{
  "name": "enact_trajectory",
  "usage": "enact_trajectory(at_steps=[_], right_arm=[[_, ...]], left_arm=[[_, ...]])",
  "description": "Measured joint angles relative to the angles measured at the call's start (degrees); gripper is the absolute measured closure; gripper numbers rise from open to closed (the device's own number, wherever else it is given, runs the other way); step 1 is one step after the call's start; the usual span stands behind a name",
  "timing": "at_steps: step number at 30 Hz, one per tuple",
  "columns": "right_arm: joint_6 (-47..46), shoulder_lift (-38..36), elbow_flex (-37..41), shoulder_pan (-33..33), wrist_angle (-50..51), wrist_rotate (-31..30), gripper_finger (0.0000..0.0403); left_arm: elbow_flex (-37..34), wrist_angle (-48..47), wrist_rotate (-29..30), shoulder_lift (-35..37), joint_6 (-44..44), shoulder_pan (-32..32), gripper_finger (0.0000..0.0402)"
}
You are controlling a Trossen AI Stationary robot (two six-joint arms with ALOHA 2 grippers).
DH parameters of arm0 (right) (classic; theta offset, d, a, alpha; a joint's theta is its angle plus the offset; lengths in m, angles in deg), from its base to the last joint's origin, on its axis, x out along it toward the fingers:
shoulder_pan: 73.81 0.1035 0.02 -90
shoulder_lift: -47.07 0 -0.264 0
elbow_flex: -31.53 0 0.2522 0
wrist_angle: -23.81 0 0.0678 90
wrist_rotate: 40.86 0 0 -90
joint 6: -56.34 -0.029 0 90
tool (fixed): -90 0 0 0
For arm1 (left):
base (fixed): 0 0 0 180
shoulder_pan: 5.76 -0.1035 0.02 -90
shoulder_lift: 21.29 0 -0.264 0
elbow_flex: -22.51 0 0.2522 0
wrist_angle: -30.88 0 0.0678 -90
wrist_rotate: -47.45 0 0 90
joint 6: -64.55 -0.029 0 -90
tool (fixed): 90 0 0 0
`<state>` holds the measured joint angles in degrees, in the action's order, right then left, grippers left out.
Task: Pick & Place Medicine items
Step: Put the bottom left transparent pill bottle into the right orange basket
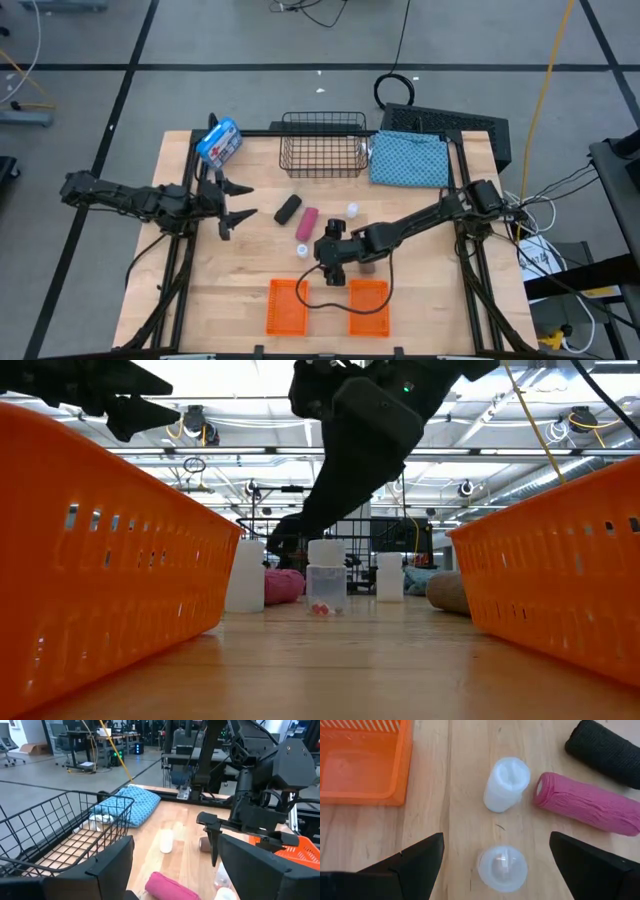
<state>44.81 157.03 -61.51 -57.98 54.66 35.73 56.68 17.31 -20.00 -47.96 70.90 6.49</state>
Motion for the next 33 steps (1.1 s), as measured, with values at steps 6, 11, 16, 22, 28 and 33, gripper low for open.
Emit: enact_trajectory(at_steps=[6,11,16,22,28,33], right_arm=[[-0.8,0.3,0.0,-0.8,2.4,0.0,0.0051],[-1.3,0.3,0.0,-1.6,4.1,0.0,0.007],[-1.3,0.2,0.0,-1.6,4.0,0.1,0.0096],[-1.3,0.2,0.8,-1.6,3.2,1.6,0.0125],[-1.3,0.2,2.7,-1.6,1.0,1.7,0.0142],[-1.5,0.2,3.2,-1.6,0.9,1.6,0.0152]], left_arm=[[0.0,0.0,0.0,-0.3,-0.1,0.0,0.0103],[0.0,0.0,0.0,-0.3,-0.1,0.0,0.0103],[0.0,0.0,0.0,-0.3,-0.1,0.0,0.0103],[0.0,0.0,0.0,-0.3,-0.1,0.0,0.0103],[0.0,0.0,-0.1,-0.3,-0.1,0.0,0.0103],[0.0,0.0,-0.1,-0.3,-0.1,0.0,0.0103]])
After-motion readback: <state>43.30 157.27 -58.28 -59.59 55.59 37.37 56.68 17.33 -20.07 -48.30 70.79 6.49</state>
